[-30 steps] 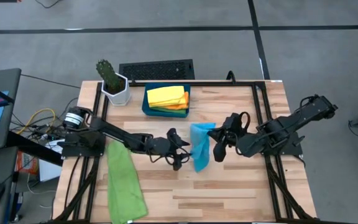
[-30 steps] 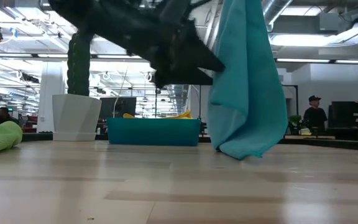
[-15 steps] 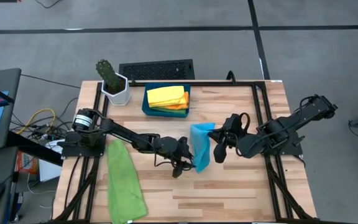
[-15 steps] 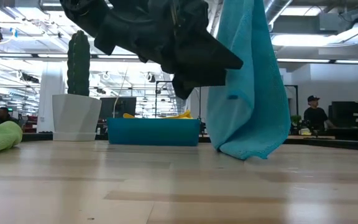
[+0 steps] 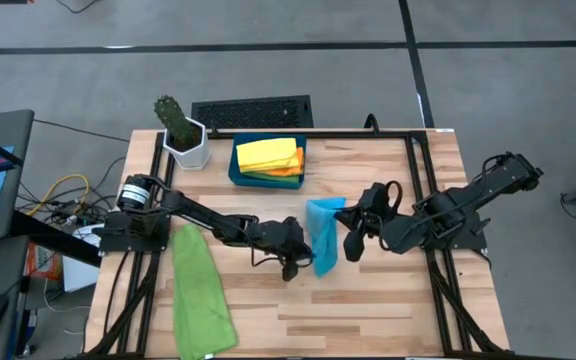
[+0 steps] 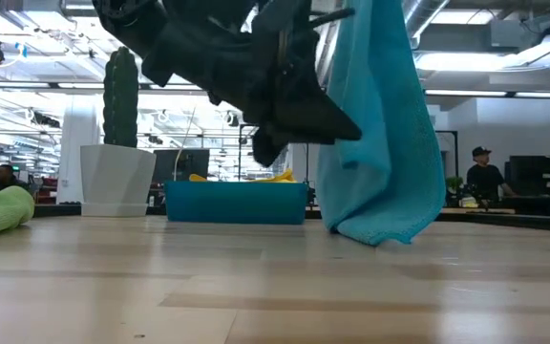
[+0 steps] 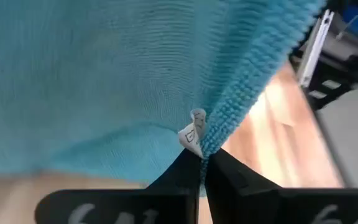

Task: Fold microfiber towels
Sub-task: Fold the blue towel

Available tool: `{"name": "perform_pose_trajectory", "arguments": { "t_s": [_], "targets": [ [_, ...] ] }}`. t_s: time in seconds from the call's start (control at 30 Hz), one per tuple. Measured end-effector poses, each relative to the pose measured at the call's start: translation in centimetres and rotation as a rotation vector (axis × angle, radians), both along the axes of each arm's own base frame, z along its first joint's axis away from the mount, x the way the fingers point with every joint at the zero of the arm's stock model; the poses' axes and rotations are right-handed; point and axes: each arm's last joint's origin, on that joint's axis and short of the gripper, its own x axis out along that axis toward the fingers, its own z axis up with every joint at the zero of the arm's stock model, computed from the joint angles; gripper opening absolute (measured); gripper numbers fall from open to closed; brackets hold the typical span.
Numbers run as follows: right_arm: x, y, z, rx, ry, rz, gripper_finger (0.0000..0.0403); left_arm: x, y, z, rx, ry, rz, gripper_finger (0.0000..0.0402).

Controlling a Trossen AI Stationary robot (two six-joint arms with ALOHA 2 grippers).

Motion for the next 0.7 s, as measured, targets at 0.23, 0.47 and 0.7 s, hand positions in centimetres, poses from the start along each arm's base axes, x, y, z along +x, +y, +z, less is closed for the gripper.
{"name": "perform_pose_trajectory", "arguments": {
  "t_s": [0.23, 0.47, 0.7],
  "targets": [
    [-1.7, -1.3, 1.6, -0.033, -0.049, -0.02, 0.001, -2.6, 0.4, 6.0, -0.183, 0.005, 0.064, 0.0001],
    [-3.5, -3.3, 5.1, -0.062, -0.226, -0.023, 0.0009, -9.1, 2.5, 15.5, -0.15, -0.019, 0.235, 0.0],
    [-5.1, -6.1, 7.0, -0.163, -0.28, -0.095, 0.0009, -14.1, 4.4, 23.7, 0.081, -0.026, 0.446, 0.0]
  ]
}}
